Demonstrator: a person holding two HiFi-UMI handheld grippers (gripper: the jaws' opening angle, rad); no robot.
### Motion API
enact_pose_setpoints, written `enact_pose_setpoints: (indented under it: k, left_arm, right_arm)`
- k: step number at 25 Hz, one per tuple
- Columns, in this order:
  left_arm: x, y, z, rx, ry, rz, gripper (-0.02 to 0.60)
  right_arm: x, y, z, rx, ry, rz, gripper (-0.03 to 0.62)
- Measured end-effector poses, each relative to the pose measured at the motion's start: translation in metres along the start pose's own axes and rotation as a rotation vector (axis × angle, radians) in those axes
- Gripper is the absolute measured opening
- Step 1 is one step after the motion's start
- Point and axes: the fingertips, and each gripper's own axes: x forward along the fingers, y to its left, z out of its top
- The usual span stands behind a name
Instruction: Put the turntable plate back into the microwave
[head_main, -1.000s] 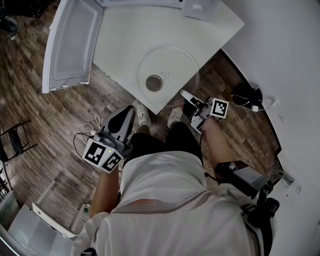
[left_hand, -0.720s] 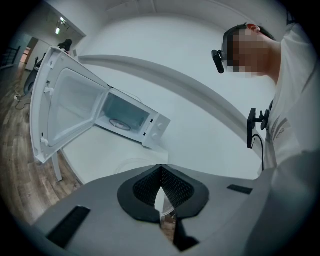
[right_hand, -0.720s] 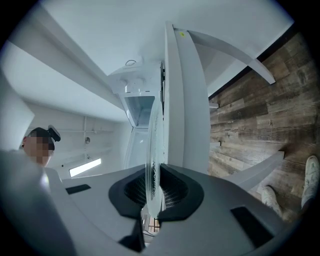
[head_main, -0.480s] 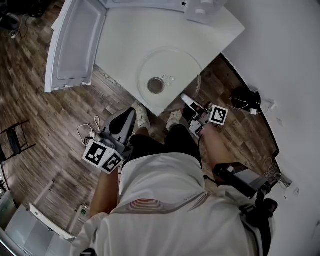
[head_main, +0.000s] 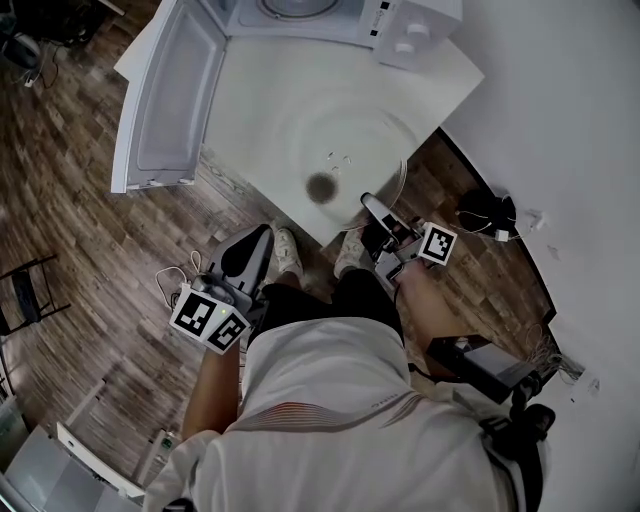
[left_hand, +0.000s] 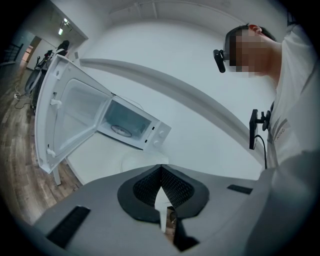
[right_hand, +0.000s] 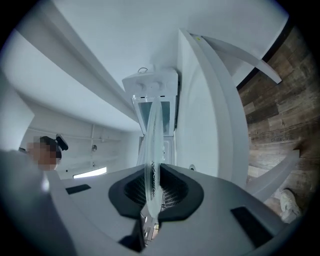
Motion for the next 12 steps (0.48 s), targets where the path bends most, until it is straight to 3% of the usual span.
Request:
enact_pose_setpoints:
  k: [12]
  left_arm:
    - [-0.029,0.019,0.047,0.186,-0.054,-0.093,0.011]
  right_arm:
    - [0.057,0.044,-0.008,-0.030,-0.149,-0.001,0.028]
